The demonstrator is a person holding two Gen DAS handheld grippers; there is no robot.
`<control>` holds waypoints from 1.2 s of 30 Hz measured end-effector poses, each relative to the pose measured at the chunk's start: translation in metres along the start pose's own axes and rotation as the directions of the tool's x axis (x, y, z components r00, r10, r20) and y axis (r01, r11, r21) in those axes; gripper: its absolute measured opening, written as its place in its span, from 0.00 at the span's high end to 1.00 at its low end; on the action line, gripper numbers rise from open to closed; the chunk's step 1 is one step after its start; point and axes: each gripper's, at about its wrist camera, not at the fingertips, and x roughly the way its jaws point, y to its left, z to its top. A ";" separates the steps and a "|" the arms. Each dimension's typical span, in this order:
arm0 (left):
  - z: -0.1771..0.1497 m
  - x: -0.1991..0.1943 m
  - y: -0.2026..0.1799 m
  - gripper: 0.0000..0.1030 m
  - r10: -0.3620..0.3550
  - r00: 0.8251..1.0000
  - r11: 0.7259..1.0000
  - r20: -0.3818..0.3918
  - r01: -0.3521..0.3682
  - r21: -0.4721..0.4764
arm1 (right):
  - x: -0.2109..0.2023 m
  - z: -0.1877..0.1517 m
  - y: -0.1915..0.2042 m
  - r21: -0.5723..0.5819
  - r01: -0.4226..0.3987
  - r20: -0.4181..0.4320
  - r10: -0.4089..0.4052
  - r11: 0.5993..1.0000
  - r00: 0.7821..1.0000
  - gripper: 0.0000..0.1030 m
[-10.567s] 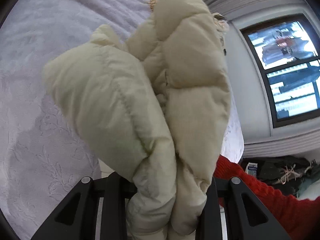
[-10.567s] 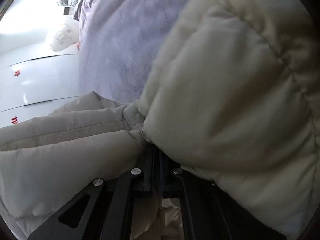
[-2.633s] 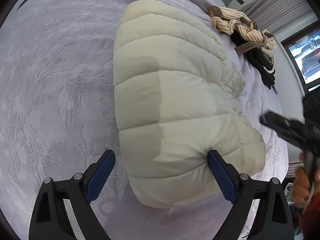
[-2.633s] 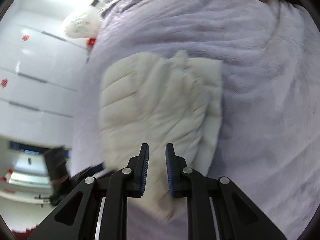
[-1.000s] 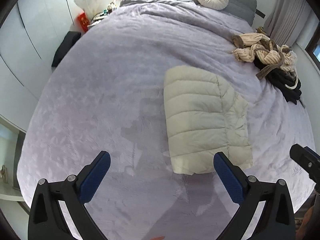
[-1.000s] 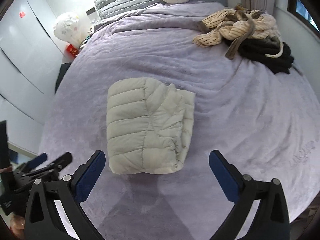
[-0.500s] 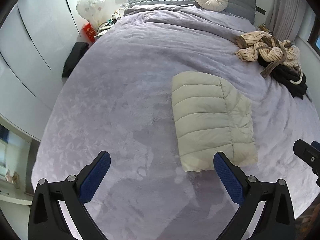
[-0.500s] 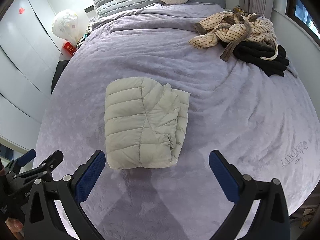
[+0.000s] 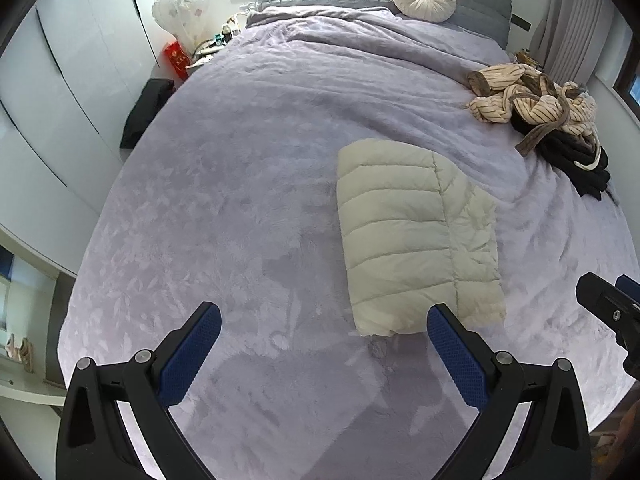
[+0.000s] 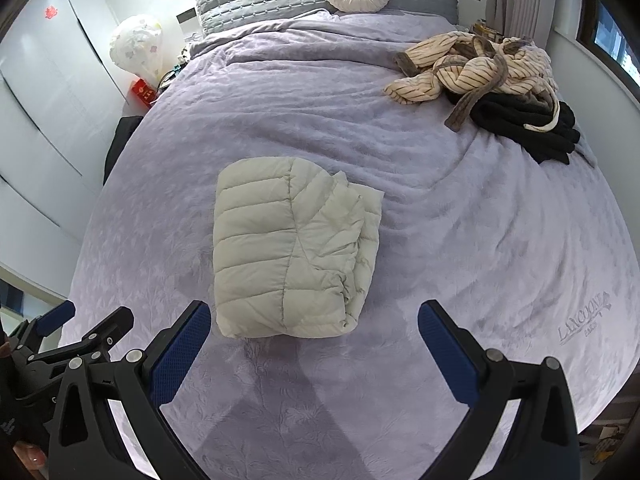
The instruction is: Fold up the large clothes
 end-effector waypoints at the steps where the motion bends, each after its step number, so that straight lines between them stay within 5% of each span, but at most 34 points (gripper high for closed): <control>1: 0.000 -0.001 0.000 0.00 0.002 1.000 1.000 0.004 -0.002 0.001 | 0.000 0.000 0.000 -0.001 0.000 0.000 0.000 1.000 1.000 0.00; 36: -0.001 0.000 0.001 0.00 0.048 0.999 0.999 0.013 -0.048 0.009 | -0.001 0.000 0.005 -0.007 -0.004 0.003 0.004 1.000 1.000 0.00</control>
